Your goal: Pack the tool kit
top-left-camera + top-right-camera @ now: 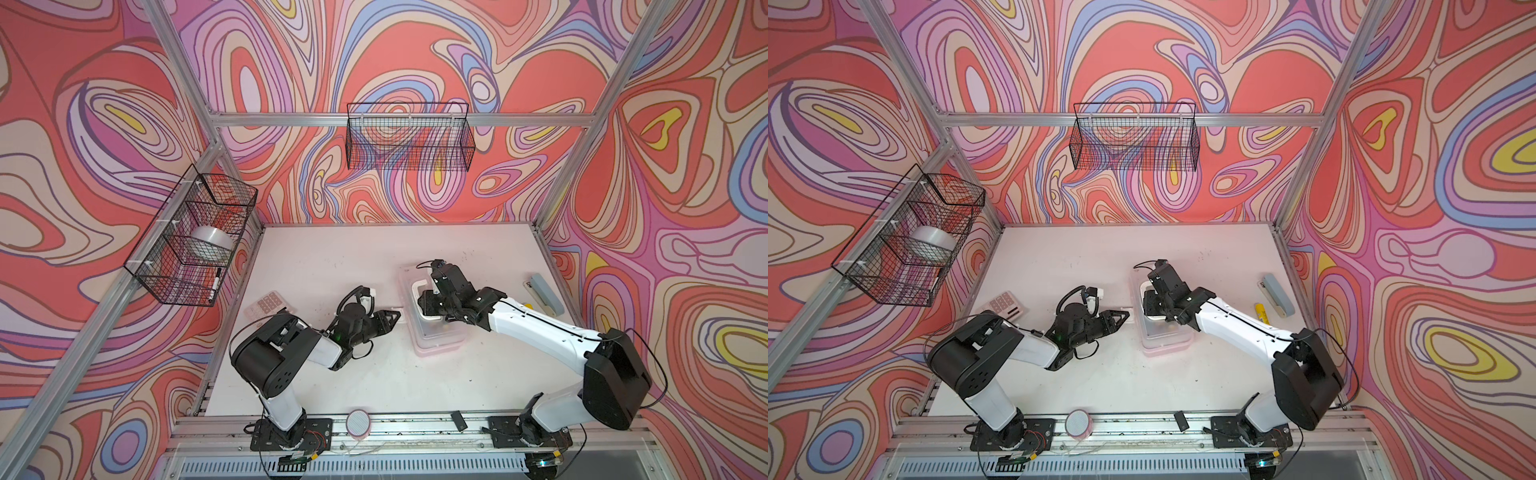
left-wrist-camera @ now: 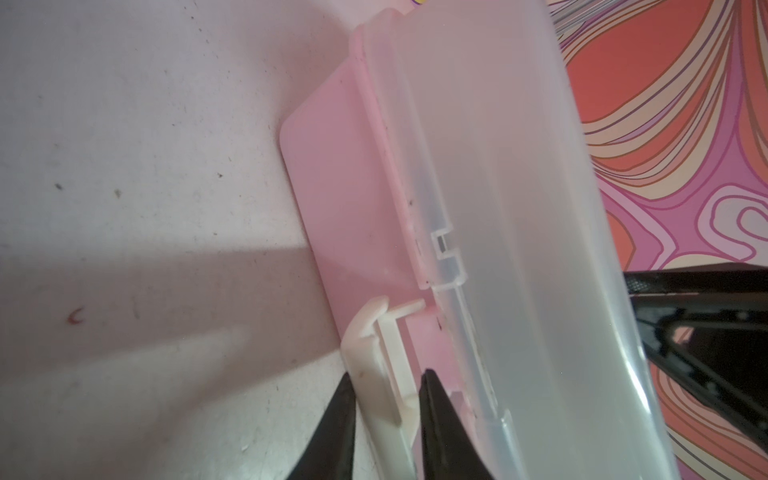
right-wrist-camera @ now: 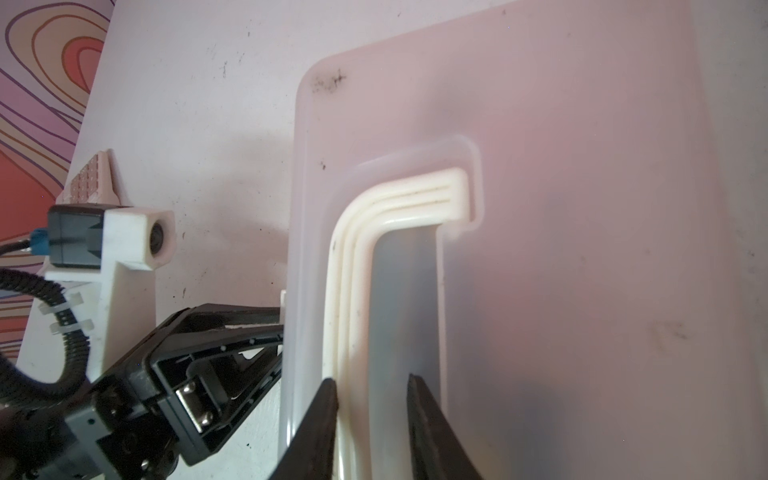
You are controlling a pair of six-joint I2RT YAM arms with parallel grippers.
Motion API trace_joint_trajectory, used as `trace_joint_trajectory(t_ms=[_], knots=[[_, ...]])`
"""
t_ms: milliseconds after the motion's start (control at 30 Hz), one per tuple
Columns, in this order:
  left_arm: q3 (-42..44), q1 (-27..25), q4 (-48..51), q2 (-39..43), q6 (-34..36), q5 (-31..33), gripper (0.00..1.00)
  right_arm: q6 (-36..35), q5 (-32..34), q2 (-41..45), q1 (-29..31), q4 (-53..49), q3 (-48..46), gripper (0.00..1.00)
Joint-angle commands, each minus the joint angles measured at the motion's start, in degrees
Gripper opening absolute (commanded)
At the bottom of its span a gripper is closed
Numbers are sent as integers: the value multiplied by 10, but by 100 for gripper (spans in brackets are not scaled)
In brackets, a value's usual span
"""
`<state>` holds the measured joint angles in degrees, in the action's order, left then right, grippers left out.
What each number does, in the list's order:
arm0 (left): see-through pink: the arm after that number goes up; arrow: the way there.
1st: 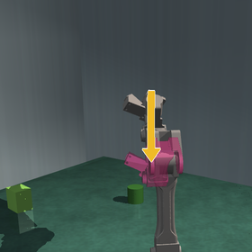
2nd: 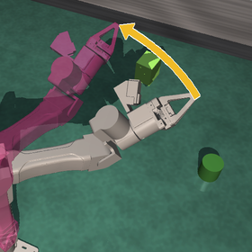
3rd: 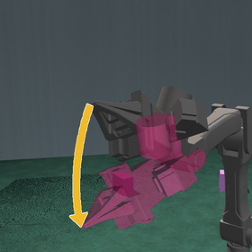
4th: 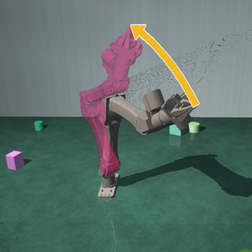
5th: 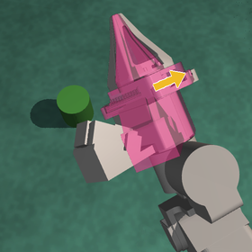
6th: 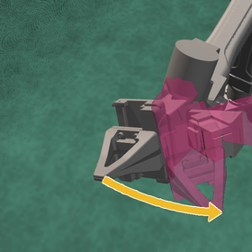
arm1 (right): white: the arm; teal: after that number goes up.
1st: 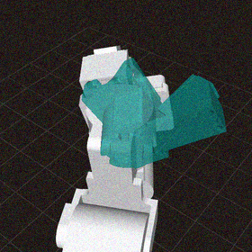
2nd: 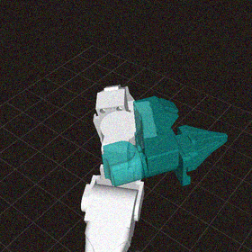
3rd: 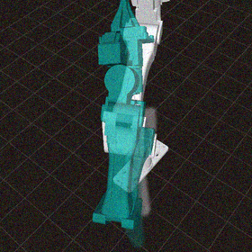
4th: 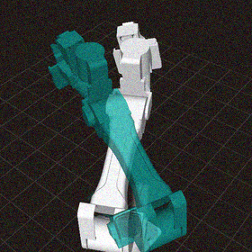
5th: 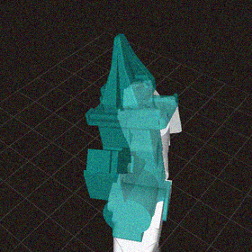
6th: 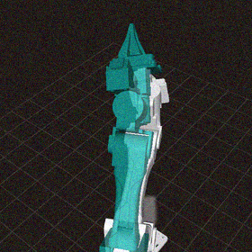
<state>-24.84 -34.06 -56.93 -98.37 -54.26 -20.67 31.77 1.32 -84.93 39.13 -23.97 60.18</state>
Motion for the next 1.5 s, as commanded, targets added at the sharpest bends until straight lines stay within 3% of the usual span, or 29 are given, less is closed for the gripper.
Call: trace_joint_trajectory(t_ms=[0, 500, 1033, 1267, 1367, 1467], knots=[[-13, 2, 11, -12, -2, -13, 27, -3, 7, -11, -1, -36, -12, 30], [-21, 8, 36, -2, -17, -16, 21, 1, 18, 2, -1, -45, -11, 30], [-7, 9, 67, 63, -30, -17, 20, 5, 17, 16, -1, -41, -19, 29], [-15, 8, 117, 98, -23, -16, 27, 4, 18, 19, -1, -36, -23, 29], [-18, 8, 128, 106, -22, -17, 36, 1, 17, 18, -1, -36, -22, 29], [-19, 8, 136, 113, -21, -16, 39, 1, 15, 19, -1, -35, -23, 29]])
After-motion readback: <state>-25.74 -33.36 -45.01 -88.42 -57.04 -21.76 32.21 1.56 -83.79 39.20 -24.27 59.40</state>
